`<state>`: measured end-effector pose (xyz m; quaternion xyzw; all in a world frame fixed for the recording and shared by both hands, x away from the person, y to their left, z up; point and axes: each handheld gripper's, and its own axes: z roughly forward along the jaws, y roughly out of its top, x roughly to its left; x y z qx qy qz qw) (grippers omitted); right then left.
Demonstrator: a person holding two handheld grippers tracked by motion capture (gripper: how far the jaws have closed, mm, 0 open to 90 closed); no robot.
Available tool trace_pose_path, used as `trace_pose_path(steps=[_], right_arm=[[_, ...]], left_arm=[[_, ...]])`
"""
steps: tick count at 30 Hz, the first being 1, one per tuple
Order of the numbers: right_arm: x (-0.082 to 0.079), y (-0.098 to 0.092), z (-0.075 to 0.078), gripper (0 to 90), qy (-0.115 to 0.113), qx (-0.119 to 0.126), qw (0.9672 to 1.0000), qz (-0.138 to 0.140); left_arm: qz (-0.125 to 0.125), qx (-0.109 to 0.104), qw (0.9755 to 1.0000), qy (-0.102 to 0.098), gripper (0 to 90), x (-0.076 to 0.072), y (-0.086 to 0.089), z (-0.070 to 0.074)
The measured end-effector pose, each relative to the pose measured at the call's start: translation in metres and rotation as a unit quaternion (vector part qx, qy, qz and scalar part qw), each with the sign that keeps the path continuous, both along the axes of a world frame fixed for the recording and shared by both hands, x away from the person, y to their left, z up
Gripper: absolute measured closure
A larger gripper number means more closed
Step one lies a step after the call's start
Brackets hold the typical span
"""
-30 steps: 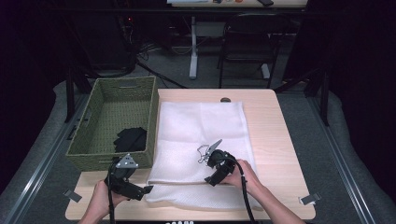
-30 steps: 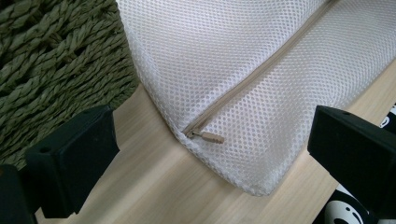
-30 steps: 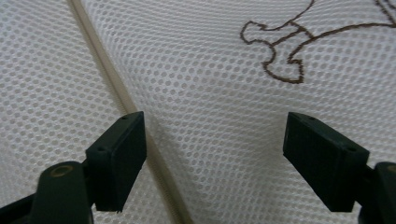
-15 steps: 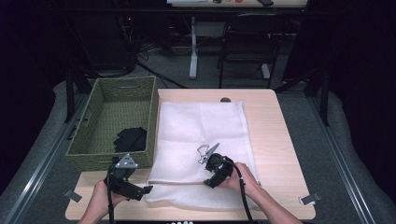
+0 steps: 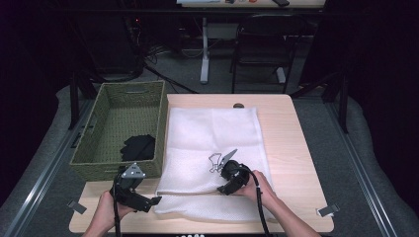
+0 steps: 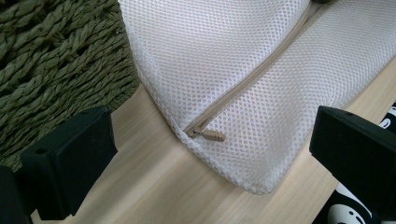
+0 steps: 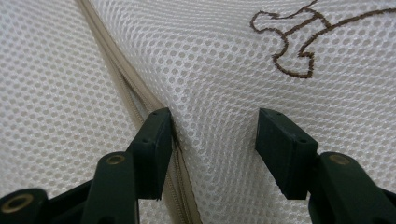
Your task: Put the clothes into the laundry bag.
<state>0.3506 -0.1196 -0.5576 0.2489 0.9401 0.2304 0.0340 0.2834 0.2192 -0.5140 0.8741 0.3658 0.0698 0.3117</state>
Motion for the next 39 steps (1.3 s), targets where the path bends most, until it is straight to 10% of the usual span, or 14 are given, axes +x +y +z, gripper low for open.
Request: trace_pose_path(steps=[19, 39], right_arm=[[-0.005, 0.001, 0.001, 84.9, -0.038, -0.015, 0.9991, -0.013], [-0.003, -0.009, 0.028, 85.5, -0.058, 0.019, 0.9976, -0.033]], left_arm=[[-0.002, -0.003, 0.9999, -0.010, 1.3, 0.003, 0.004, -0.002], [-0.021, -0.030, 0.9993, 0.004, 0.3, 0.001, 0.008, 0.006]])
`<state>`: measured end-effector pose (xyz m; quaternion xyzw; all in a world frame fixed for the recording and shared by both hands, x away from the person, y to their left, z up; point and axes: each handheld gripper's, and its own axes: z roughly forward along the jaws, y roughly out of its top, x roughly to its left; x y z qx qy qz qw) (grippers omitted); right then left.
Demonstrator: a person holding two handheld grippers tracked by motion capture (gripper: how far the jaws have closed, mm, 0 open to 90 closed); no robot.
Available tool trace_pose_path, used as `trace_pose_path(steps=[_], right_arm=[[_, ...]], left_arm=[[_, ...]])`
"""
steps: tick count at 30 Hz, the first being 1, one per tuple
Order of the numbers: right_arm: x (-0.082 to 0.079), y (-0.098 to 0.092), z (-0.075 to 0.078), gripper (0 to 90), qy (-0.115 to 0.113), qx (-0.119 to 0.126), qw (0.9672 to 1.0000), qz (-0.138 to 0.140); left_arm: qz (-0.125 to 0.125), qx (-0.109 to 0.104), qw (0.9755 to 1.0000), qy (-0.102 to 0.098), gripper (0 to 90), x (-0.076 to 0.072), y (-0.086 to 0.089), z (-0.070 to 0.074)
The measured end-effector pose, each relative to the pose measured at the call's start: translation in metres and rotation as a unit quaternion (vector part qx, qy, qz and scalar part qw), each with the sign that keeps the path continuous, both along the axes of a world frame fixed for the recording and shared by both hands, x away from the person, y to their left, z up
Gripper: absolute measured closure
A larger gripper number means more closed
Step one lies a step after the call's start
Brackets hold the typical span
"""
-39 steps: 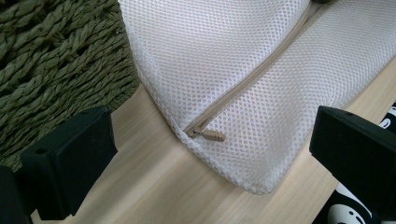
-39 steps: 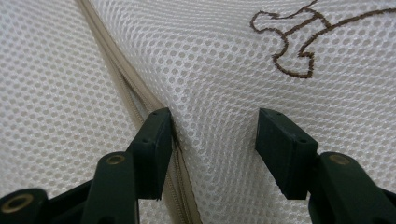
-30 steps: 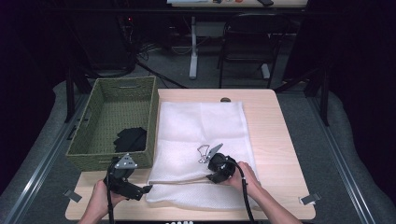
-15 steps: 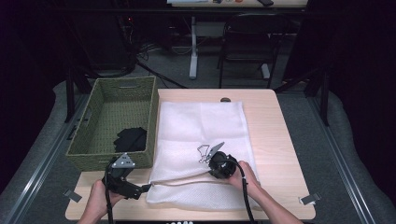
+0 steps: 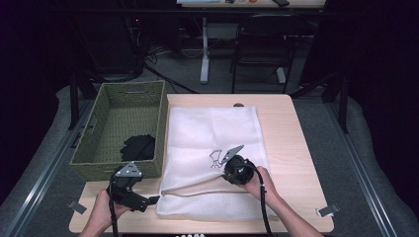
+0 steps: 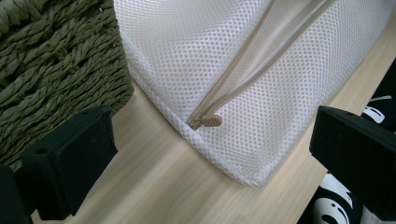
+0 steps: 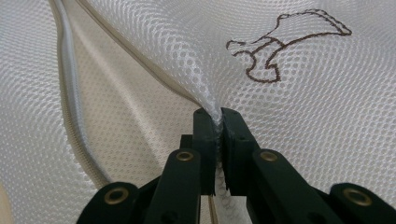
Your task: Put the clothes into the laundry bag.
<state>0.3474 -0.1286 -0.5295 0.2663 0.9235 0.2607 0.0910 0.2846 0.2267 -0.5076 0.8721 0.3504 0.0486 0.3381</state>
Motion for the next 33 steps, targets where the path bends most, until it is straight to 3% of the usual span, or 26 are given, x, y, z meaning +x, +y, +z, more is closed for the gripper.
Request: trace_pose_path(steps=[12, 19, 27, 33], right_arm=[[0.000, -0.004, 0.015, 85.6, -0.014, 0.023, 0.9996, -0.001], [0.000, -0.004, 0.015, 85.7, -0.012, 0.027, 0.9996, 0.001], [0.000, -0.005, 0.015, 85.9, -0.013, 0.030, 0.9995, 0.002], [0.000, -0.005, 0.015, 85.8, -0.013, 0.033, 0.9994, 0.002]], left_arm=[[-0.015, 0.001, 0.9999, 0.002, 1.0, 0.001, 0.000, 0.005], [-0.032, 0.001, 0.9995, 0.003, 2.2, 0.000, 0.001, 0.014], [-0.035, -0.002, 0.9992, -0.017, 2.8, 0.003, 0.007, 0.036], [-0.034, 0.001, 0.9984, -0.045, 2.4, 0.007, 0.012, 0.054]])
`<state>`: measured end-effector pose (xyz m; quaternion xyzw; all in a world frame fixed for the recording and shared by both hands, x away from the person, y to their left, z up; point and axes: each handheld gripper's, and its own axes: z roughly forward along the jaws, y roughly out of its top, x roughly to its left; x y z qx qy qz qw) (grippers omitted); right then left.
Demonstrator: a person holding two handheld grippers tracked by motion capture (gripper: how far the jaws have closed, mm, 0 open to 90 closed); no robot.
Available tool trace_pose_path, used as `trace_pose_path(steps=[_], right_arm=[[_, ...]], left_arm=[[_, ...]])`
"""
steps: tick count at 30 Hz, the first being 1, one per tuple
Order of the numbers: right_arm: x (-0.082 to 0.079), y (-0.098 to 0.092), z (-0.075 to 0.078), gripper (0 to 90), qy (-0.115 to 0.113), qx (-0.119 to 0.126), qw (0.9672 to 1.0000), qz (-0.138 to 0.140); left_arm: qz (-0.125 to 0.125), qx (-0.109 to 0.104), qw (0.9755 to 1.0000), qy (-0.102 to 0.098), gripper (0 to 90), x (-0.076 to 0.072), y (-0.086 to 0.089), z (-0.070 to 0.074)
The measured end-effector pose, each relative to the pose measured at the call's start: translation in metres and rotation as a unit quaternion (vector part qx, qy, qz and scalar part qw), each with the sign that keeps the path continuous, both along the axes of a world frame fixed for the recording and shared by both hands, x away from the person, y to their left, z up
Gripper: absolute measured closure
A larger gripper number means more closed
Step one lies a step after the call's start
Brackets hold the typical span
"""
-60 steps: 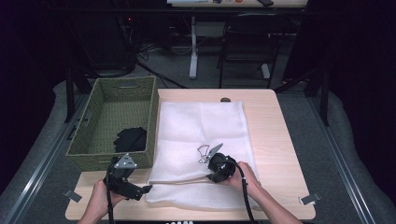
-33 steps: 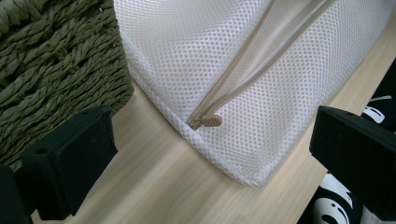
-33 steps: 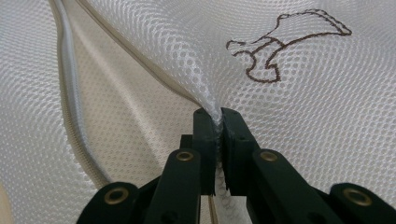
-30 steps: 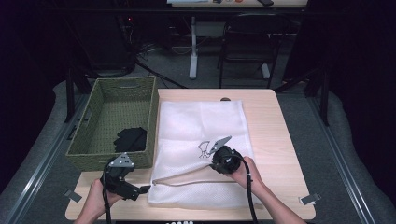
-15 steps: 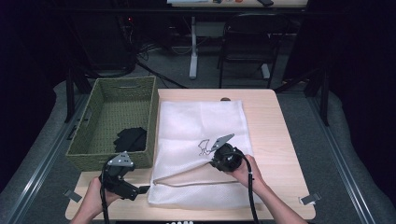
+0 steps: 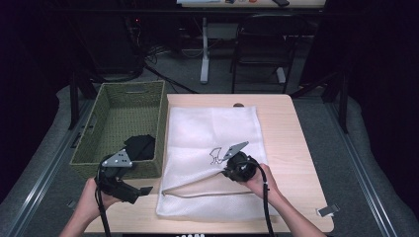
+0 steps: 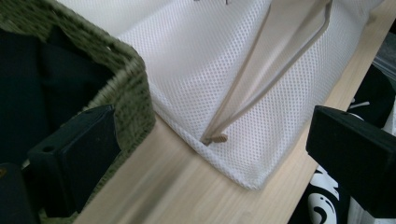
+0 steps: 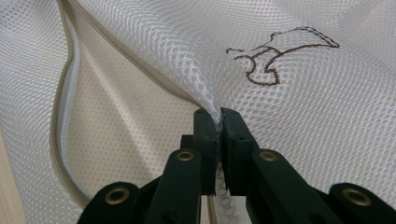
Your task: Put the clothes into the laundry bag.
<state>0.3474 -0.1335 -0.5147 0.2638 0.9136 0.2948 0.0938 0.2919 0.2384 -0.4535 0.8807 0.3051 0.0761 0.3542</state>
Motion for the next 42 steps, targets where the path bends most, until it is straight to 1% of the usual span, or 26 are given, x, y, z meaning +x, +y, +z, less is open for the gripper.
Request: trace_pose_path(steps=[1, 2, 3, 4, 5, 6, 7, 8, 10, 13, 14, 16, 17, 21, 25, 27, 28, 29, 30, 32, 33, 34, 36, 37, 40, 42], right_arm=[[-0.001, 0.001, 0.000, 85.9, 0.001, -0.002, 1.0000, -0.002], [-0.001, 0.001, 0.000, 85.9, 0.001, -0.002, 1.0000, -0.002], [-0.001, 0.001, 0.000, 85.8, -0.001, -0.004, 1.0000, 0.002], [-0.001, 0.002, 0.000, 85.8, 0.000, -0.005, 1.0000, 0.001], [-0.001, 0.002, 0.000, 85.9, 0.000, -0.005, 1.0000, 0.001], [-0.001, 0.002, -0.001, 85.9, 0.000, -0.004, 1.0000, 0.002], [0.000, 0.001, -0.001, 85.8, 0.000, -0.004, 1.0000, 0.003], [0.000, 0.001, -0.001, 85.8, 0.000, -0.004, 1.0000, 0.003], [0.000, 0.001, -0.001, 85.9, 0.001, -0.004, 1.0000, 0.002], [-0.001, 0.001, -0.001, 85.8, 0.000, -0.004, 1.0000, 0.003], [-0.001, 0.001, -0.001, 85.8, 0.000, -0.004, 1.0000, 0.003], [-0.001, 0.001, -0.001, 85.9, 0.000, -0.004, 1.0000, 0.003], [-0.001, 0.001, -0.001, 85.8, 0.000, -0.004, 1.0000, 0.003], [-0.001, 0.001, -0.001, 85.8, 0.000, -0.005, 1.0000, 0.004], [-0.001, 0.001, 0.000, 85.9, 0.000, -0.005, 1.0000, 0.002], [-0.001, 0.001, 0.000, 85.9, 0.000, -0.005, 1.0000, 0.002], [-0.001, 0.001, 0.000, 85.9, 0.000, -0.005, 1.0000, 0.002], [-0.001, 0.001, 0.000, 85.9, 0.000, -0.005, 1.0000, 0.002], [-0.001, 0.001, 0.000, 85.9, 0.000, -0.005, 1.0000, 0.001], [-0.001, 0.001, 0.000, 85.9, 0.000, -0.004, 1.0000, 0.001], [-0.001, 0.001, 0.000, 85.9, -0.001, -0.004, 1.0000, 0.001], [-0.001, 0.001, 0.000, 85.9, -0.001, -0.005, 1.0000, 0.002], [-0.001, 0.001, 0.000, 85.9, 0.000, -0.005, 1.0000, 0.002], [-0.001, 0.001, -0.001, 85.9, 0.000, -0.005, 1.0000, 0.002], [-0.001, 0.001, -0.001, 85.9, -0.001, -0.005, 1.0000, 0.002], [-0.001, 0.001, -0.001, 85.9, -0.001, -0.007, 1.0000, 0.002]], left_arm=[[-0.001, 0.001, 1.0000, -0.004, 1.9, 0.003, 0.001, 0.005], [-0.001, 0.001, 1.0000, -0.004, 1.7, 0.003, 0.001, 0.005], [-0.001, 0.003, 1.0000, -0.008, 1.3, 0.007, 0.001, 0.011], [-0.001, 0.003, 1.0000, -0.008, 0.6, 0.007, 0.001, 0.011], [-0.003, 0.007, 0.9999, -0.013, 0.5, 0.011, 0.003, 0.018], [-0.003, 0.007, 0.9999, -0.013, 0.3, 0.011, 0.003, 0.018], [-0.006, 0.012, 0.9998, -0.014, 0.3, 0.016, 0.004, 0.024], [-0.006, 0.012, 0.9998, -0.014, 0.3, 0.016, 0.004, 0.024], [-0.008, 0.021, 0.9996, -0.015, 0.3, 0.023, 0.005, 0.031], [-0.009, 0.025, 0.9996, -0.011, 0.2, 0.027, 0.006, 0.033], [-0.014, 0.032, 0.9994, -0.010, 0.2, 0.029, 0.006, 0.034], [-0.014, 0.040, 0.9991, -0.009, 0.2, 0.033, 0.005, 0.036], [-0.019, 0.046, 0.9987, -0.008, 0.2, 0.036, 0.005, 0.038], [-0.019, 0.053, 0.9984, -0.007, 0.2, 0.042, 0.005, 0.041], [-0.021, 0.061, 0.9979, -0.005, 0.2, 0.052, 0.006, 0.045], [-0.019, 0.066, 0.9976, -0.003, 0.2, 0.056, 0.006, 0.047], [-0.020, 0.068, 0.9975, -0.002, 0.2, 0.061, 0.007, 0.048], [-0.020, 0.068, 0.9975, -0.002, 0.2, 0.061, 0.007, 0.048], [-0.018, 0.073, 0.9971, -0.004, 0.2, 0.065, 0.007, 0.050], [-0.019, 0.076, 0.9969, -0.002, 0.1, 0.069, 0.008, 0.051], [-0.015, 0.080, 0.9967, -0.005, 0.2, 0.073, 0.008, 0.053], [-0.018, 0.081, 0.9966, -0.002, 0.1, 0.076, 0.009, 0.054], [-0.012, 0.086, 0.9962, -0.002, 0.1, 0.081, 0.010, 0.055], [-0.011, 0.089, 0.9960, 0.001, 0.1, 0.085, 0.011, 0.056], [-0.009, 0.090, 0.9959, 0.004, 0.1, 0.090, 0.013, 0.056], [-0.006, 0.095, 0.9954, 0.005, 0.1, 0.094, 0.014, 0.055]])
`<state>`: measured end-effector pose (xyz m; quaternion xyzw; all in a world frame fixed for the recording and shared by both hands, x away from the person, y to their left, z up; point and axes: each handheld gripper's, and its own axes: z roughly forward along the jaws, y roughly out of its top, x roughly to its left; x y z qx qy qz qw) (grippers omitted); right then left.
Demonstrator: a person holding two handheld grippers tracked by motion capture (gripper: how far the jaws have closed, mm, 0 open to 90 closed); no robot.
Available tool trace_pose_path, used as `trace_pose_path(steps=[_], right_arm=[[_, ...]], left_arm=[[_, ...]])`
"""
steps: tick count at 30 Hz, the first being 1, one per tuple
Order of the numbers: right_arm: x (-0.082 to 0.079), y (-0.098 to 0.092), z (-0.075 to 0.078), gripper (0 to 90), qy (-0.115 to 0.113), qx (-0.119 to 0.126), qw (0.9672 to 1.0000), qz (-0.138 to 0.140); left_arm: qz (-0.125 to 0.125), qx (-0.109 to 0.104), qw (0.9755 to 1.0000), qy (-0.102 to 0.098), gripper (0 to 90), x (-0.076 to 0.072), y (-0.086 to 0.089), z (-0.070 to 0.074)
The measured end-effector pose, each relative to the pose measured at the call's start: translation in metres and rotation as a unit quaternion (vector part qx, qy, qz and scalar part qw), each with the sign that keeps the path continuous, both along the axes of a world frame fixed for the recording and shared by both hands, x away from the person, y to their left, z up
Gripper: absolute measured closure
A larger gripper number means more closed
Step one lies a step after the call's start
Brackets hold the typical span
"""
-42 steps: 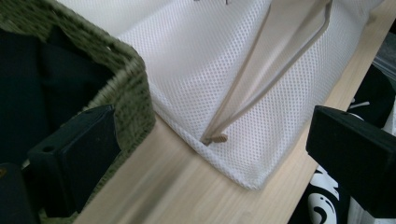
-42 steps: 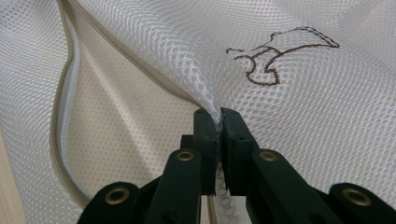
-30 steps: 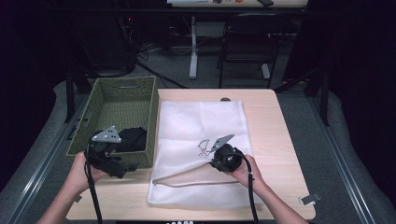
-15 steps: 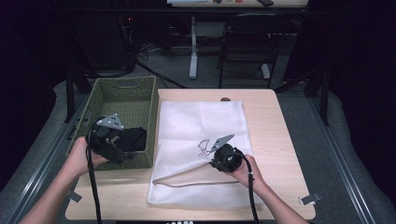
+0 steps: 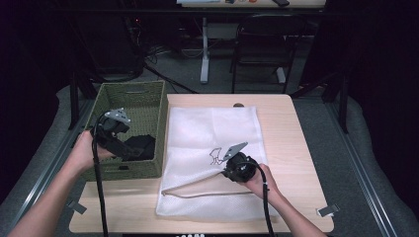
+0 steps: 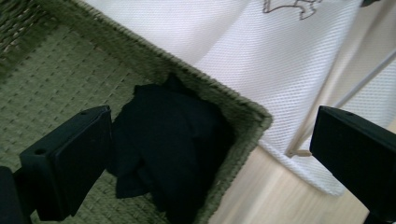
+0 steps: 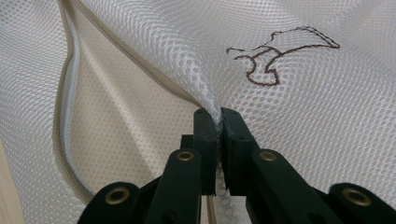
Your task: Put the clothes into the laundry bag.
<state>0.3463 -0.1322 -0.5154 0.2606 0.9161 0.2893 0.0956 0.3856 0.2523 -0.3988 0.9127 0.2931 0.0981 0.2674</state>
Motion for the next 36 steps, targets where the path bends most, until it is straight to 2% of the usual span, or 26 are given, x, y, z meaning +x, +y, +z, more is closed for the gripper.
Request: trace_pose_path(steps=[4, 14, 21, 23, 28, 30, 36], right_arm=[[-0.001, 0.000, 0.000, 86.1, -0.001, -0.002, 1.0000, 0.000], [-0.001, 0.001, 0.000, 86.1, -0.002, -0.006, 1.0000, -0.002], [-0.001, 0.001, 0.000, 86.1, -0.001, -0.008, 1.0000, 0.000], [-0.002, 0.000, 0.001, 86.2, -0.003, -0.009, 1.0000, 0.002], [-0.002, 0.001, 0.001, 86.1, -0.005, -0.012, 0.9999, 0.003], [-0.003, 0.001, 0.001, 86.2, -0.005, -0.013, 0.9999, 0.000], [-0.002, 0.002, 0.001, 86.2, -0.003, -0.015, 0.9999, 0.001]], left_arm=[[0.003, 0.006, 0.9999, 0.008, 0.1, 0.007, 0.002, -0.003], [0.002, 0.022, 0.9997, 0.009, 0.1, 0.023, 0.007, -0.005], [-0.001, 0.039, 0.9990, 0.019, 0.0, 0.033, 0.005, -0.013], [-0.011, 0.052, 0.9984, 0.019, 0.0, 0.036, 0.003, -0.015], [-0.022, 0.059, 0.9976, 0.028, 0.0, 0.042, 0.002, -0.021], [-0.023, 0.071, 0.9968, 0.030, 0.0, 0.047, 0.001, -0.025], [-0.029, 0.091, 0.9936, 0.061, 0.0, 0.064, 0.001, -0.043]])
